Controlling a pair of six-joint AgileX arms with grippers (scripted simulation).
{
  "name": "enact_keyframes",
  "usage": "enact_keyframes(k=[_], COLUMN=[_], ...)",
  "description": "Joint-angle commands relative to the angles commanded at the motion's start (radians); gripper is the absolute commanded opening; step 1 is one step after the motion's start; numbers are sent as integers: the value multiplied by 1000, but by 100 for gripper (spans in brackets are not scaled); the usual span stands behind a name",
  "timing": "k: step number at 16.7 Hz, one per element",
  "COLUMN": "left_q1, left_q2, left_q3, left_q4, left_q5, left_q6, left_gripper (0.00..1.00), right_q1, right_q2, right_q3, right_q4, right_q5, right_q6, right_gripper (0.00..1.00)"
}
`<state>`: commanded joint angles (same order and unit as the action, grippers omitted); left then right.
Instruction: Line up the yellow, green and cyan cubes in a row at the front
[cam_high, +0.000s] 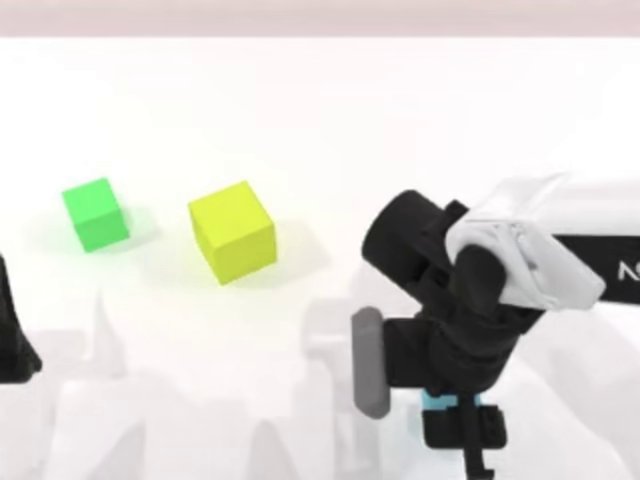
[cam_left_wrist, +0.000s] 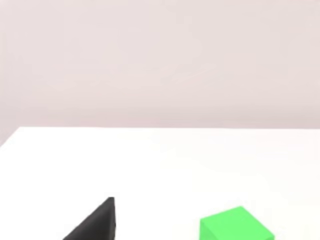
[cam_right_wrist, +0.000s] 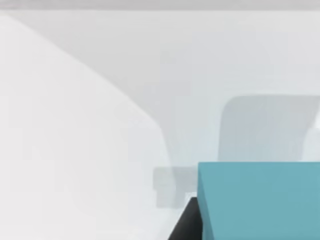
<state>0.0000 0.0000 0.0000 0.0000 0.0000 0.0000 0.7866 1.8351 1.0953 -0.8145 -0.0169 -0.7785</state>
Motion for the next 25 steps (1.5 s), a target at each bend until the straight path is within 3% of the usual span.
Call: enact_keyframes(k=[3, 16, 25], left_q1=[0, 0, 0], left_q2=[0, 0, 0], left_q3=[0, 0, 0], left_q4=[0, 0, 0], left_q5=[0, 0, 0], left_q6=[0, 0, 0], left_gripper=[100, 100, 100], right_q1=[0, 0, -1], right_q2=[0, 0, -1], right_q3=[0, 0, 0], right_q4=[0, 0, 0], right_q5=[0, 0, 0], right_q6=[0, 0, 0], right_gripper=[0, 98, 100])
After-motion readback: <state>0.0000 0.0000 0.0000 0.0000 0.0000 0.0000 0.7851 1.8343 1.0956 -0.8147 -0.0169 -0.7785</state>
